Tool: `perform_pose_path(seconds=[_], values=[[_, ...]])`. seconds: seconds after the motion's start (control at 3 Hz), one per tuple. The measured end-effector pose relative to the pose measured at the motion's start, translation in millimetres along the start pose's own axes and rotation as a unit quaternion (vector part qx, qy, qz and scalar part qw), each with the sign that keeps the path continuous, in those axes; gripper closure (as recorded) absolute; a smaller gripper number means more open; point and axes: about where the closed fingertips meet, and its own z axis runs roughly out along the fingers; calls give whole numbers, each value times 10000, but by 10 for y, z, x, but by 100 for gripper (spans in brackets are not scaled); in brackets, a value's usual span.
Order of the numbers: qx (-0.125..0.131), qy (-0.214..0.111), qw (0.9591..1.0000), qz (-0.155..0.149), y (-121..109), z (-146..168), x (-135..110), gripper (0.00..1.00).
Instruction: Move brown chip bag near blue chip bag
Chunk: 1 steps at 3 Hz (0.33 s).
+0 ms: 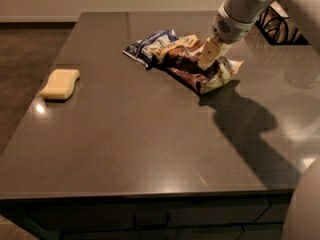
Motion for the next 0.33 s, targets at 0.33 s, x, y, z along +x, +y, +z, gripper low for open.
perform_pose_path(seconds=[0.33], values=[[-9, 4, 10000, -6, 4, 23, -6, 0]])
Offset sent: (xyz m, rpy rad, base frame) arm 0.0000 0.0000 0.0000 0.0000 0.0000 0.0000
